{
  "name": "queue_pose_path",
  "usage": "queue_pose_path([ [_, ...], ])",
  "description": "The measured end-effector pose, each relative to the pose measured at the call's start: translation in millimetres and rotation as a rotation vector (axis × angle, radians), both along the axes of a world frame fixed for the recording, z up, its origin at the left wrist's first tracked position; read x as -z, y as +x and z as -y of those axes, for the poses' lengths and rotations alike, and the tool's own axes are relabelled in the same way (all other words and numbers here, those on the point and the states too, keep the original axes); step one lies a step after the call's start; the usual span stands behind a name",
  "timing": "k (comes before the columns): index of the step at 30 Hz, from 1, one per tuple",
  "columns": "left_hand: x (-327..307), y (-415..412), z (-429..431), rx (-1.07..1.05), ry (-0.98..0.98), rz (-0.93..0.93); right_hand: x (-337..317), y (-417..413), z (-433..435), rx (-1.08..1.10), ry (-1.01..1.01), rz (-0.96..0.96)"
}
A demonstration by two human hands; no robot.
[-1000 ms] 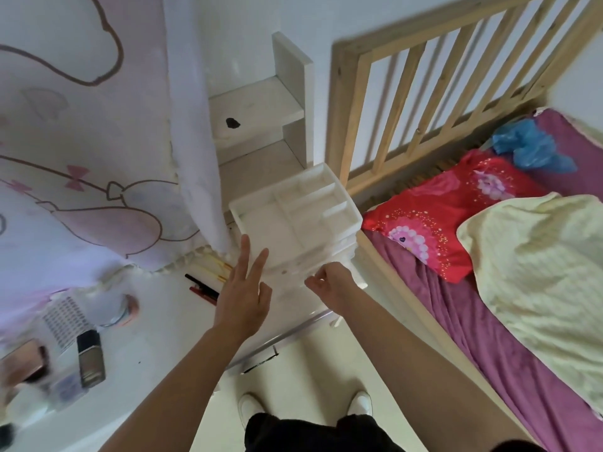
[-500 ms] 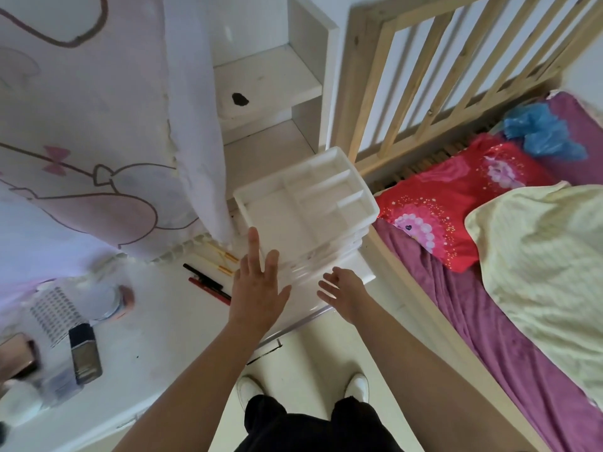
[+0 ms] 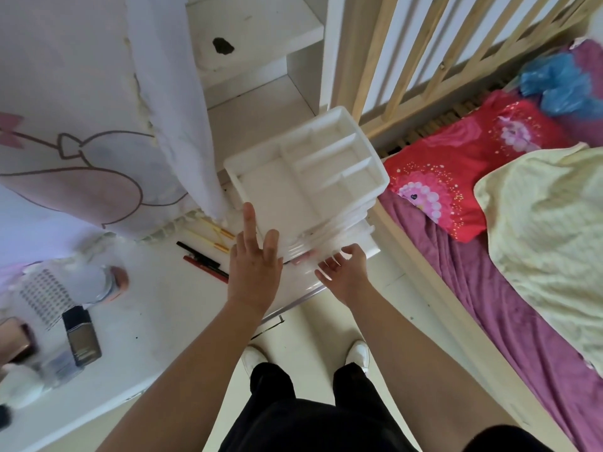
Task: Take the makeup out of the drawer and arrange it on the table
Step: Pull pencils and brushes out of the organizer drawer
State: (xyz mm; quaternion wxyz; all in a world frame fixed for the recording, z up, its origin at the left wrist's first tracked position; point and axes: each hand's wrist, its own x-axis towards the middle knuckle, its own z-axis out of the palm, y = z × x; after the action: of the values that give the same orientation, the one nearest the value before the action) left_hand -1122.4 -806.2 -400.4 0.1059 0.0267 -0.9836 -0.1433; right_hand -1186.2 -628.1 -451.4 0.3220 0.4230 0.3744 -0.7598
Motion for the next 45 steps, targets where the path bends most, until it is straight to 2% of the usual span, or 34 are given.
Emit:
queue_pose_path([
  [8,-1.4,-0.3,-1.5,-0.007,-0.014,0.008,22.4,47.8,-28.0,-0.149,0.247,-0.018],
  [16,-15.5,5.7,-7.3,-0.045,-0.037,0.056,11.4,45.5,-33.7,-0.303,0.452,-0.074],
  [19,-18.7,9.7,-7.6,-0.036,-0.019,0.026,3.3,51.2,-35.5,-0.345,0.679,-0.098],
  [21,-18.4,14.7,-5.9,-0.01,0.039,-0.044,-1.0,57.5,-37.9,-0.452,0.992,-0.241],
  [23,-14.5,23.3,-7.3,-0.05,0.165,-0.117,-6.5,62.0,-43.5,-0.572,1.284,-0.535],
  [25,-6.7,36.7,-12.7,-0.165,0.314,-0.105,-9.8,57.6,-49.5,-0.814,1.42,-0.864],
  [27,2.6,51.1,-18.4,-0.256,0.411,0.031,-11.2,44.2,-51.7,-1.192,1.382,-1.111],
  [29,12.5,62.0,-21.0,-0.216,0.36,0.194,-13.9,27.6,-46.5,-1.509,1.223,-1.241],
  [31,23.6,67.5,-21.9,-0.046,0.242,0.29,-15.8,11.9,-35.1,-1.749,1.115,-1.27],
  [34,30.4,64.6,-24.0,0.112,0.155,0.489,-9.4,-7.8,-17.0,-2.034,1.194,-1.309],
  [37,30.2,55.5,-22.3,0.145,0.136,0.663,-0.8,-22.9,-3.8,-2.115,1.283,-1.332],
  [40,33.6,50.6,-16.4,0.16,0.126,0.66,3.7,-29.8,4.3,-2.083,1.276,-1.29],
  [45,36.3,50.7,-7.4,0.19,0.147,0.665,2.5,-24.1,3.4,-2.042,1.139,-1.278],
])
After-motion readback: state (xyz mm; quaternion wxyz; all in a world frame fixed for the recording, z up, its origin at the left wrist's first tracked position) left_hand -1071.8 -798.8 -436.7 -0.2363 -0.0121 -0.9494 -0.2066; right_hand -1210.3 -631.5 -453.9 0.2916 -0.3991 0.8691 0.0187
